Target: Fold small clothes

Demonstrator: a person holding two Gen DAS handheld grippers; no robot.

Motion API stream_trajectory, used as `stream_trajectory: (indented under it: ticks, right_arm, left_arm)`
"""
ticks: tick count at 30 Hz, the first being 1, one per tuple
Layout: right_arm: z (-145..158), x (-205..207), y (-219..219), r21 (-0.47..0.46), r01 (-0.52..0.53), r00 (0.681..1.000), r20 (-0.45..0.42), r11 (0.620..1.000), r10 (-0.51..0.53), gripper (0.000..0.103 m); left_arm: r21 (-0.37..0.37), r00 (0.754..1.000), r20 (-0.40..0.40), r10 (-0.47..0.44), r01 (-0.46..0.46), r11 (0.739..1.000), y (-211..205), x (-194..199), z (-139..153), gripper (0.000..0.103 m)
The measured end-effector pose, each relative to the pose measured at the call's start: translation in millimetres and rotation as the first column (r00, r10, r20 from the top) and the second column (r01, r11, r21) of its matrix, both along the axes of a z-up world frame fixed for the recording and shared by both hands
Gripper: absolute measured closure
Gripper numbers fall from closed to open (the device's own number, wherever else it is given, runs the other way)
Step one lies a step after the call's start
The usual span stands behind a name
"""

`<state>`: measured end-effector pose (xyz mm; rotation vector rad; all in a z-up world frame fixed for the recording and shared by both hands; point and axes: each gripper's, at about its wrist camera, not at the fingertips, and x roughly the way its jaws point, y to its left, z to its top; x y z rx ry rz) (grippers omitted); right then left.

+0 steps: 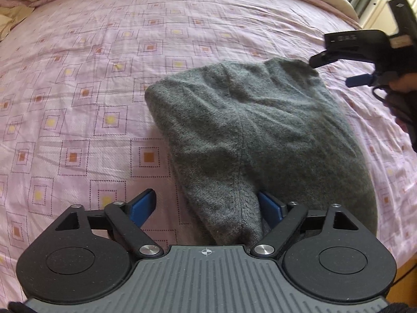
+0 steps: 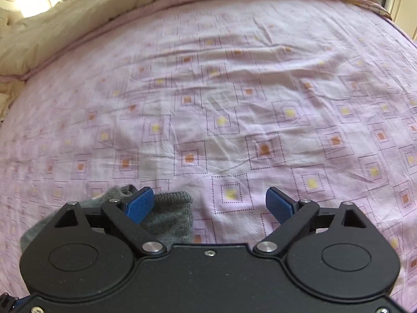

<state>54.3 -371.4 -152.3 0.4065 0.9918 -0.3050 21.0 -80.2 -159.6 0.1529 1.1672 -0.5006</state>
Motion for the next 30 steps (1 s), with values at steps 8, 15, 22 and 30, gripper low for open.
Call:
stream_trajectory:
  ticks: [8,15,22,30]
  right_arm:
    - [17.8,-57.7,18.1,-0.025,-0.035,0.997,0.071,0.999,0.037,0.001]
    - [32.3,-117.0,35.3,0.016,-0.051,0.991,0.121,0.999,0.049,0.001]
    - [49.5,-159.5,58.1,0.008,-0.165,0.980,0.117,0.986,0.163,0.001]
    - [70.0,-191.4,78.7,-0.010,-0.268,0.959,0.093,0.963,0.268,0.001]
  left_arm:
    - [0.036,0.993,-0.018,0.115,-0.114,0.993,9.1,4.1,9.3,0.000]
    - [0.101,0.977,-0.001,0.213,-0.211,0.972,18.8,-6.6,34.7,0.000]
    - [0.147,0.977,-0.014,0.215,-0.210,0.967,22.6,-35.2,60.9,0.000]
    - [0.132,0.982,0.061,0.176,-0.183,0.974,12.0,-79.3,103.1,0.001]
